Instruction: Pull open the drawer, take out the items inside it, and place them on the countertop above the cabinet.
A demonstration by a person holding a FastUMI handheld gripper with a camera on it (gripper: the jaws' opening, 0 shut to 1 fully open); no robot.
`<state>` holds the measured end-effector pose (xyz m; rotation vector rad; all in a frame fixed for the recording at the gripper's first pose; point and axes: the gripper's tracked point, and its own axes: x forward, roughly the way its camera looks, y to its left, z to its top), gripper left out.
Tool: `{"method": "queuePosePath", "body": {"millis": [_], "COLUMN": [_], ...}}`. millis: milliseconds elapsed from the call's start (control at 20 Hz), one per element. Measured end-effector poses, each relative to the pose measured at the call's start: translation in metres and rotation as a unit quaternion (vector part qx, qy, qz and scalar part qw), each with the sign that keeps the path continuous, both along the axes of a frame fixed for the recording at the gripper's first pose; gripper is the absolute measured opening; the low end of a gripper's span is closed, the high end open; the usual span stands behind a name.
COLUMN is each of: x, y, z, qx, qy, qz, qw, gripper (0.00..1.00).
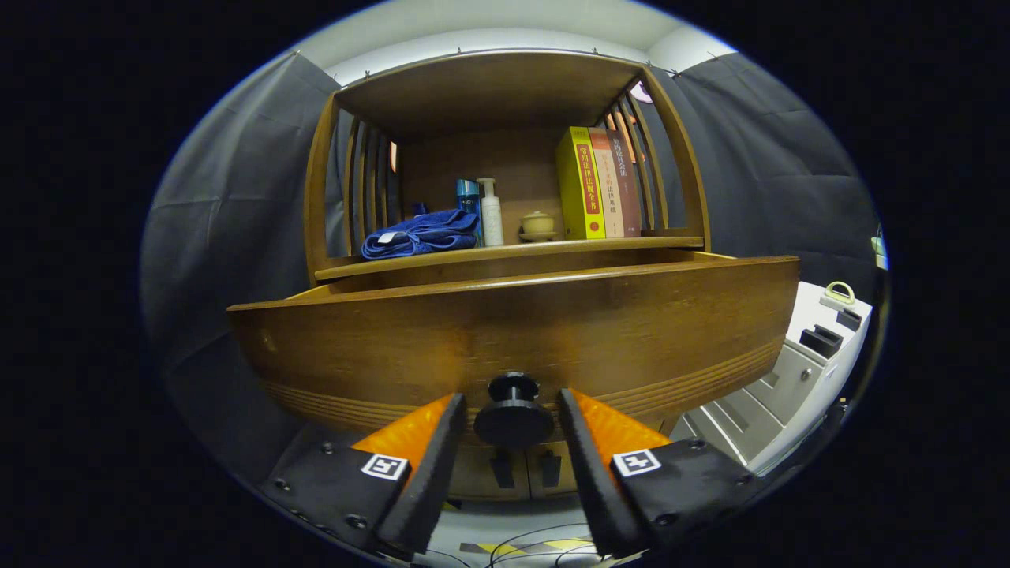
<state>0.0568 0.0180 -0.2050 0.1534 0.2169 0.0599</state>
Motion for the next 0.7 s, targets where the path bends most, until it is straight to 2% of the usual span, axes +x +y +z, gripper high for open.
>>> {"method": "queuePosePath", "body": {"millis": [150,400,550,700], "x": [-0.003,-0.015,-0.021,-0.021], "y": [-0.004,-0.012,-0.005,-0.022], "z": [0.01,0.057,0.089,0.139], "qx": [0.005,0.043,0.043,0.03], "qy": [-0.011,-0.027,-0.029,-0.059], "qz": [-0.003,-0.003,0.037,0.026], "qw": [1.0,0.999,0.998,0.997], "gripper": [0.95,0.95,0.97,0.98]}}
